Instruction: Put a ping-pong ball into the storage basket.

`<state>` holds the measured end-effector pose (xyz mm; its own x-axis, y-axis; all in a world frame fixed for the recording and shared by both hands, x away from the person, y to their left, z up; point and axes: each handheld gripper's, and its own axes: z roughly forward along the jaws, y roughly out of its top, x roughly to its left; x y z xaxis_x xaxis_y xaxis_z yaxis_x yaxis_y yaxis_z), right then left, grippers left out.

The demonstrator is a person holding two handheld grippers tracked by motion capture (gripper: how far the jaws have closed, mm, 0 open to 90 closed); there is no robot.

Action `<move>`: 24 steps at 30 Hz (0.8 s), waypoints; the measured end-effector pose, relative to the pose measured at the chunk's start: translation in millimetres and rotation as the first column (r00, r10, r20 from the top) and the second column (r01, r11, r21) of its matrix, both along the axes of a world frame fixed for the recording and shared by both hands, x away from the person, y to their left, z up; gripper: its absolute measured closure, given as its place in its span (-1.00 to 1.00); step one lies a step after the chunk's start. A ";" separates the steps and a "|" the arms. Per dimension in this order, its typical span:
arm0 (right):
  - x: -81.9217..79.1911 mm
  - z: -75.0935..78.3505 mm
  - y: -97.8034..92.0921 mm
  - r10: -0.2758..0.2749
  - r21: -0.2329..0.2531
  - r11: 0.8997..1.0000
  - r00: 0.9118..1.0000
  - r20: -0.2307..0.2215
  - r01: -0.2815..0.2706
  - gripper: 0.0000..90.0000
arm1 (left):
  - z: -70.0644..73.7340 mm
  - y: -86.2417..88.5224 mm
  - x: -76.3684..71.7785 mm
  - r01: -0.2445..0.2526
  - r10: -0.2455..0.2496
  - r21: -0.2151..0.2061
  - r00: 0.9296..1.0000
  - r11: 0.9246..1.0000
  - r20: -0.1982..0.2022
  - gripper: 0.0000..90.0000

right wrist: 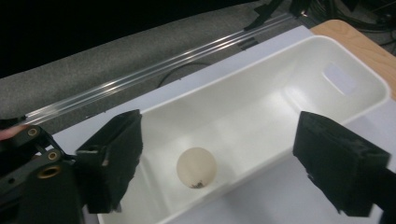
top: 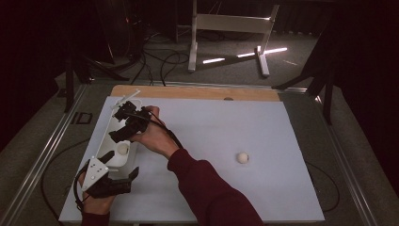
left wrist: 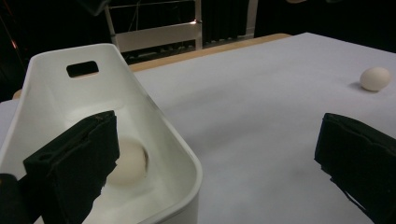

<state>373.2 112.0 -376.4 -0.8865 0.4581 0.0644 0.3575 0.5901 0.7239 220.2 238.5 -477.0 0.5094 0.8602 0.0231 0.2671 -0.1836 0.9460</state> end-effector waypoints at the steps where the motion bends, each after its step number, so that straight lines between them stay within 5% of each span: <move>1: 0.1 0.8 -1.7 0.000 -0.002 1.000 1.000 0.001 0.000 -0.70 | -0.1 -0.2 0.0 -0.001 0.001 0.000 1.000 1.000 -0.001 -0.99; 24: 2.6 -1.0 -28.0 -0.008 -0.010 1.000 1.000 -0.006 0.008 -0.76 | -0.5 -1.3 0.5 -0.001 0.001 0.005 1.000 1.000 -0.001 -0.99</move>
